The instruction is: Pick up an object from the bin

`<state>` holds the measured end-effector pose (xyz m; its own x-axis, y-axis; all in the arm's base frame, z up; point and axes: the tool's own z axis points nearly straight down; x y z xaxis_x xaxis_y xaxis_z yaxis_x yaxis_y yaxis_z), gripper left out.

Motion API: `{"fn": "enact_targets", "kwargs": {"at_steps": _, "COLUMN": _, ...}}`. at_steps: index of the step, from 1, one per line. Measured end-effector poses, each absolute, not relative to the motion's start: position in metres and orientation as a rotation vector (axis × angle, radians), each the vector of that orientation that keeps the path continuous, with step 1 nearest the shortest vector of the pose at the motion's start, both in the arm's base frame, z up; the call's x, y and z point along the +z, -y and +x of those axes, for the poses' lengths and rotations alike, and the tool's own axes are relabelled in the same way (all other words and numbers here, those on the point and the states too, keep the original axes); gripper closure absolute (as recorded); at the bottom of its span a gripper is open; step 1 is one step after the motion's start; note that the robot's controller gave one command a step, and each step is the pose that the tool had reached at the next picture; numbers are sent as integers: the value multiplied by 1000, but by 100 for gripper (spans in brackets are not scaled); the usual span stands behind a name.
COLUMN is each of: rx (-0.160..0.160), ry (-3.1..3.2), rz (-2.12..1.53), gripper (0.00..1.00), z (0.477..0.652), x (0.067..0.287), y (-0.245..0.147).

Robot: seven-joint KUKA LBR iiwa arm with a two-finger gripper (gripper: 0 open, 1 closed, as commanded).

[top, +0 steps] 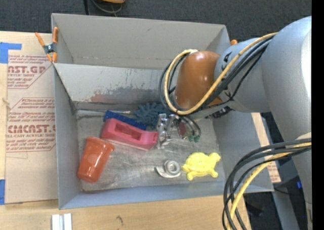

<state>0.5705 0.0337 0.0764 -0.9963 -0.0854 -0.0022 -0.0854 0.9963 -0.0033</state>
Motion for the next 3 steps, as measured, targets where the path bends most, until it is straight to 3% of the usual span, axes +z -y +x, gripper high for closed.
{"fn": "enact_targets", "kwargs": {"at_steps": 2, "rx": -3, "ry": -3140, "rz": -48, "gripper": 100, "z": 542, "x": 148, "y": -57}}
{"fn": "enact_targets", "kwargs": {"at_steps": 3, "rx": 6, "ry": -3134, "rz": -194, "gripper": 100, "z": 520, "x": 166, "y": -33}}
